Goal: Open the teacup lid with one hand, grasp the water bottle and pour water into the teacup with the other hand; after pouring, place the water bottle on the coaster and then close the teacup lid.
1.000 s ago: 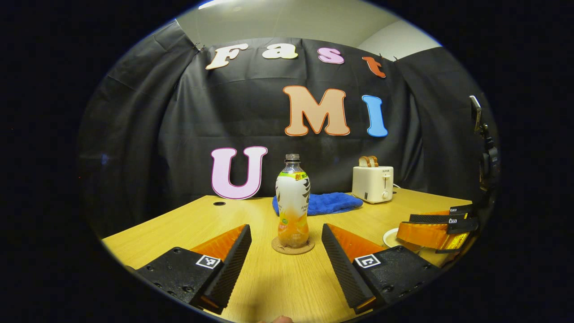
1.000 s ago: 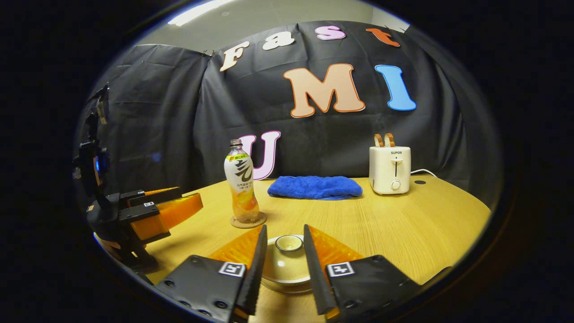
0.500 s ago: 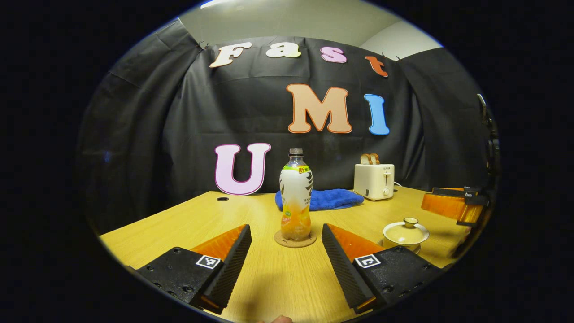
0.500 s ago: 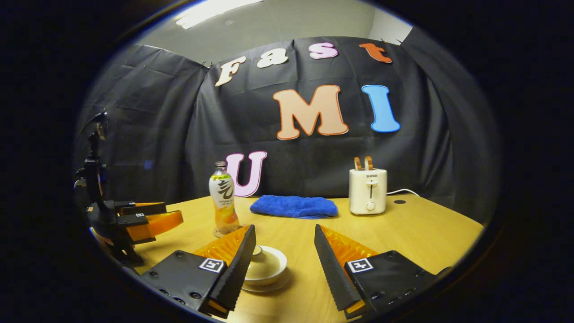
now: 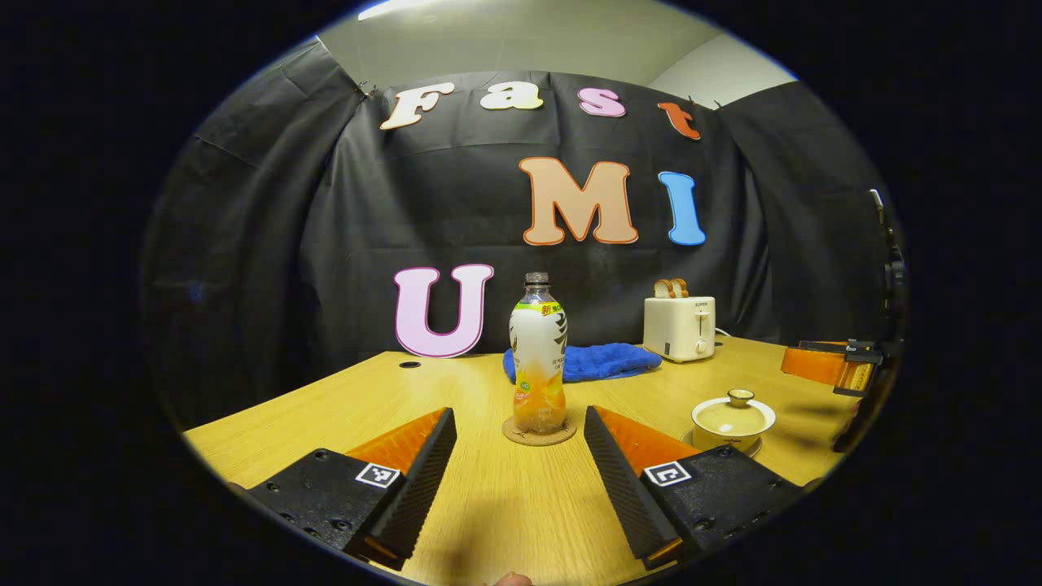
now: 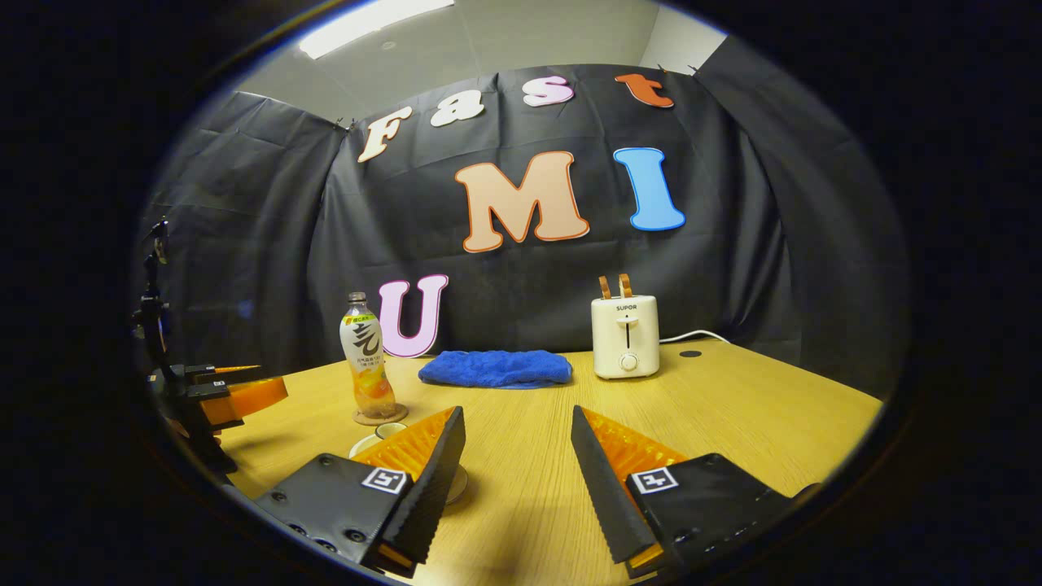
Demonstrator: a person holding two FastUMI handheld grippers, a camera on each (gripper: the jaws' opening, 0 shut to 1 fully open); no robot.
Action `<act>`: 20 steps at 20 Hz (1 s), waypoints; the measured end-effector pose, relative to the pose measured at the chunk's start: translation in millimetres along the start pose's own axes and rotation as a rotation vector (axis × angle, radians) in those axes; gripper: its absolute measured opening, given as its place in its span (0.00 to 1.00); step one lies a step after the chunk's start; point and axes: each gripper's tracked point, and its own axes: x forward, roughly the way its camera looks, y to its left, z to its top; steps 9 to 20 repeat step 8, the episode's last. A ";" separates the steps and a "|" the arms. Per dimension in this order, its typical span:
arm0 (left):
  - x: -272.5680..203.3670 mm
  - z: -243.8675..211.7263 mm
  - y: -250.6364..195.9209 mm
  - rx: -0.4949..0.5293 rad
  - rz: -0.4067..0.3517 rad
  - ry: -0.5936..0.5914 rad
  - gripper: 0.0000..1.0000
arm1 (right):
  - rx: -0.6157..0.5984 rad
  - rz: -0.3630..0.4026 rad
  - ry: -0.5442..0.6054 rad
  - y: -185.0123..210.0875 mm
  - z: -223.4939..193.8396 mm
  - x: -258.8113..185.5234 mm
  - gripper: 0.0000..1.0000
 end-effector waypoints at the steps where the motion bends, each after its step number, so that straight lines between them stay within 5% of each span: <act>1: 0.1 -0.4 -1.0 0.000 -0.001 0.001 0.92 | -0.004 -0.004 -0.003 -0.2 0.4 0.7 0.84; 20: 1.1 1.0 0.4 -0.001 0.003 0.003 0.93 | -0.073 -0.002 -0.002 9.2 -3.8 -0.1 0.84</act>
